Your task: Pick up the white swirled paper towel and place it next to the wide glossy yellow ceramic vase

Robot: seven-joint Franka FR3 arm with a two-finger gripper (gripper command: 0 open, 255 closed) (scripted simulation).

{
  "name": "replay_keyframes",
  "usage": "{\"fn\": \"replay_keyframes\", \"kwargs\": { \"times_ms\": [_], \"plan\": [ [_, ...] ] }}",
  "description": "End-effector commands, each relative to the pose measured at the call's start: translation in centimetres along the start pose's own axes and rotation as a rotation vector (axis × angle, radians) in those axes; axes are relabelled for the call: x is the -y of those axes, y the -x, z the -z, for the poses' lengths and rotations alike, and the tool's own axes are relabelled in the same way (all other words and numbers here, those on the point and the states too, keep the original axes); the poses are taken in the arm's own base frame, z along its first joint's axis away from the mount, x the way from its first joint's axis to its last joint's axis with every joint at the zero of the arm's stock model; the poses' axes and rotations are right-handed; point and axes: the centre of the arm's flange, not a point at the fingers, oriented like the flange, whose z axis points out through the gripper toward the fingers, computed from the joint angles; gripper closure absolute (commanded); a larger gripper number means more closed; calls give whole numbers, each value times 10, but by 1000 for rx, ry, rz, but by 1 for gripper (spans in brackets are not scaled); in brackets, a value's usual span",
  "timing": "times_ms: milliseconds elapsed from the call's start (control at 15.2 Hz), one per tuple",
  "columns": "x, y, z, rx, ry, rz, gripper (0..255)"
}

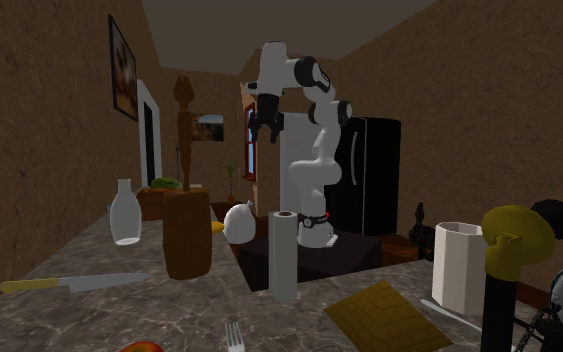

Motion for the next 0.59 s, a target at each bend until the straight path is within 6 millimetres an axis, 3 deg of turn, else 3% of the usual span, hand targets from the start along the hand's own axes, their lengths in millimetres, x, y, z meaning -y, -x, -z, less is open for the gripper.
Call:
{"fn": "replay_keyframes", "kwargs": {
  "times_ms": [0, 528],
  "plan": [
    [0, 0, 0, 0, 0, 0, 0],
    [60, -67, -50, -4, -24, 184, 0]
  ]
}}
